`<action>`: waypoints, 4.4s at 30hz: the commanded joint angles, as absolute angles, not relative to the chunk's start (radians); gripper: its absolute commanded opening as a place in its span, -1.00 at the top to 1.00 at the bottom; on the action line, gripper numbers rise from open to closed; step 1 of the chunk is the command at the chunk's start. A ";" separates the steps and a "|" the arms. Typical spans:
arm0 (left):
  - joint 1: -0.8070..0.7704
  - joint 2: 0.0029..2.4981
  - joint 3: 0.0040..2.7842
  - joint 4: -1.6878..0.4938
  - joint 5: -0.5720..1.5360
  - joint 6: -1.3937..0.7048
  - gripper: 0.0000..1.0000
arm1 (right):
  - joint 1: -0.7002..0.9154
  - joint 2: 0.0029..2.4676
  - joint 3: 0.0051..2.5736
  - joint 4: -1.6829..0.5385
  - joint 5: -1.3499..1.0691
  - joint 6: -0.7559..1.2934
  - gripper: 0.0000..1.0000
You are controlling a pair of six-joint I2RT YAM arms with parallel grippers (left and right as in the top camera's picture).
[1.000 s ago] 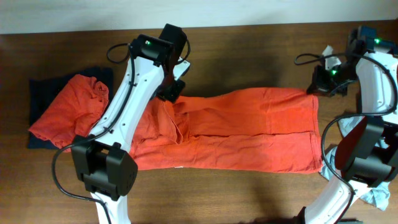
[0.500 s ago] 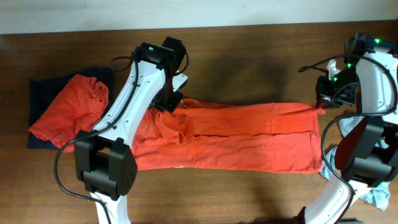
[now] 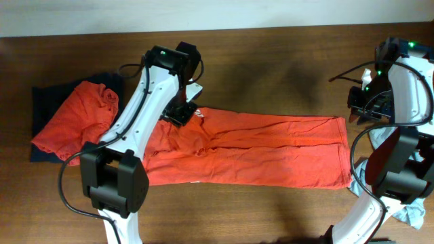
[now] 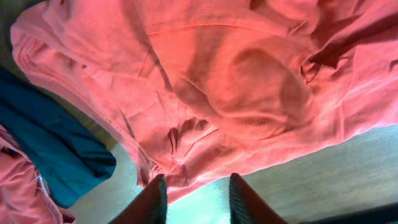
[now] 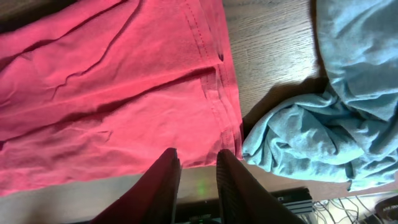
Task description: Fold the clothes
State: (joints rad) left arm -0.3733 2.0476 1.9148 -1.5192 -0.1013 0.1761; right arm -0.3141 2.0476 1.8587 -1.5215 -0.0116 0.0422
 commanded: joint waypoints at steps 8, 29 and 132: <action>-0.357 2.043 1.912 -1.366 0.052 0.230 0.33 | -0.281 2.037 1.875 -1.394 -0.482 -0.201 0.42; -0.218 1.629 1.851 -1.264 -0.014 0.067 0.09 | -0.275 1.382 1.848 -1.320 -0.177 0.059 -0.33; -0.257 1.971 1.493 -0.852 0.344 0.220 -0.01 | -0.327 2.002 1.542 -1.155 0.004 0.142 0.91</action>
